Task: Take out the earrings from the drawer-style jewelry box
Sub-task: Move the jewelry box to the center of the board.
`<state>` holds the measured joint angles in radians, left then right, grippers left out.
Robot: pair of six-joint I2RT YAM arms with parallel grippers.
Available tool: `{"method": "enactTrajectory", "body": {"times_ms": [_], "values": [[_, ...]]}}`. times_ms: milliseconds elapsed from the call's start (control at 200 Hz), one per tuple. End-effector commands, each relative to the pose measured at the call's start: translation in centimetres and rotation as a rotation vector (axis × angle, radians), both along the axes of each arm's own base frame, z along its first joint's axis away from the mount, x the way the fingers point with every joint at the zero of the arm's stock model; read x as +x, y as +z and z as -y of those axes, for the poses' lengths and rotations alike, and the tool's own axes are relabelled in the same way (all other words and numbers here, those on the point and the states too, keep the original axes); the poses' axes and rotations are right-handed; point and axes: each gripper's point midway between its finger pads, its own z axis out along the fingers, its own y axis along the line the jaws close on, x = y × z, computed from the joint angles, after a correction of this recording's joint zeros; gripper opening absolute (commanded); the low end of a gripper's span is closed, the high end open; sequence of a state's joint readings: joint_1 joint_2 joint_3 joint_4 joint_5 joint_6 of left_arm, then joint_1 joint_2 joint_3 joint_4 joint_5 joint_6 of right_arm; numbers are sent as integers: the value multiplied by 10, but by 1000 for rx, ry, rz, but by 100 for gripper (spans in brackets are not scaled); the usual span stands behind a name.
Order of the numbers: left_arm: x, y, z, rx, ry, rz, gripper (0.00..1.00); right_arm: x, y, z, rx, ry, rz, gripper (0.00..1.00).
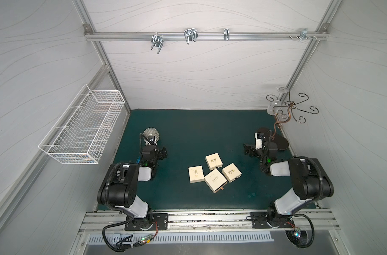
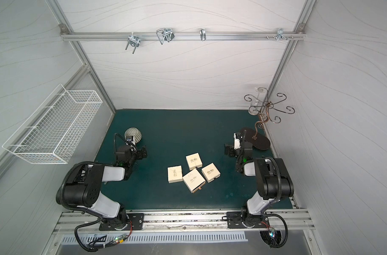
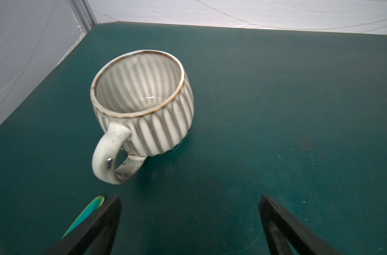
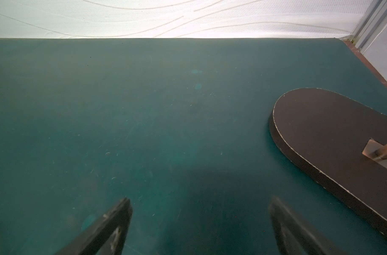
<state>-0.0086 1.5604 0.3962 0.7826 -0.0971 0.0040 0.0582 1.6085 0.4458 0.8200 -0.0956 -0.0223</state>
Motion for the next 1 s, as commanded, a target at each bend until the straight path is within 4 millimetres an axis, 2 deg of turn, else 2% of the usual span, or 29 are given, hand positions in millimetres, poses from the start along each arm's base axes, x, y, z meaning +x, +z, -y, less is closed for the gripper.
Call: {"method": "enactTrajectory", "body": {"times_ms": [0,635,685,720,815,850,910,940,996], "values": [[12,26,-3,15,19,84,100,1,8,1,9,3,13,99],[14,23,-7,-31,7,55,100,1,7,0,6,6,4,99],[14,23,-7,-33,7,59,100,4,14,3,-1,-23,2,99],[16,29,-10,-20,31,78,100,7,26,6,-30,-56,-16,99],[23,46,-26,-8,134,-16,100,1,56,-4,-61,-139,-147,99],[21,47,-34,7,178,-86,100,-1,68,-12,-33,-168,-172,99],[20,54,-45,20,252,-148,100,-10,79,-32,-11,-174,-191,99],[20,55,-47,17,266,-162,100,-16,85,-46,-22,-160,-180,99],[18,52,-44,-8,264,-185,100,-28,92,-61,-41,-194,-166,99]]}}
